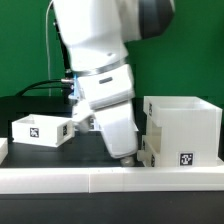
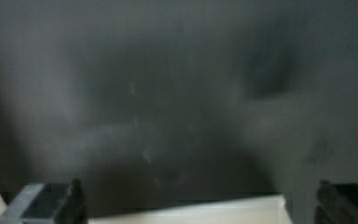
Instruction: Assemble drawer
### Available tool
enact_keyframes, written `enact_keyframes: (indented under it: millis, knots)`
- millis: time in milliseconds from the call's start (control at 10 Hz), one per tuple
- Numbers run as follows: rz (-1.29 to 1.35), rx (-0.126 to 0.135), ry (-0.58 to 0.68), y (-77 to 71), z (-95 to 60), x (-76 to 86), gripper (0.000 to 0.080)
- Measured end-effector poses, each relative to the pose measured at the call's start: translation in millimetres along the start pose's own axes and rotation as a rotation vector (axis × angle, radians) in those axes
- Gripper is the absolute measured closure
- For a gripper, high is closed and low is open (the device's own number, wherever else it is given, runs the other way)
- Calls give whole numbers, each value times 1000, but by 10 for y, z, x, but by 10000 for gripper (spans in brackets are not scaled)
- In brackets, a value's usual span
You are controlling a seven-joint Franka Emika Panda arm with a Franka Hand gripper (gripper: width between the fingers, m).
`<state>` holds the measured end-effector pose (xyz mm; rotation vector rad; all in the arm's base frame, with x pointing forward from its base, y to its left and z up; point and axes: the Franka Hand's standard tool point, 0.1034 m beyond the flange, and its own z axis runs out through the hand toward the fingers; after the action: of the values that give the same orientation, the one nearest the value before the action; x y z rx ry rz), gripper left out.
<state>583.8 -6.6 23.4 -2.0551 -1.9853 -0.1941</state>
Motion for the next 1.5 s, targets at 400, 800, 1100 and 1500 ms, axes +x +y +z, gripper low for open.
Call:
enact_keyframes:
  millis: [400, 800, 1100, 1500]
  knots:
    - [51, -55, -54, -136, -377, -350, 151]
    - [79, -121, -117, -781, -605, -620, 151]
    - [199, -109, -107, -808, -580, -642, 151]
    - [539, -157, -88, -837, -594, -792, 151]
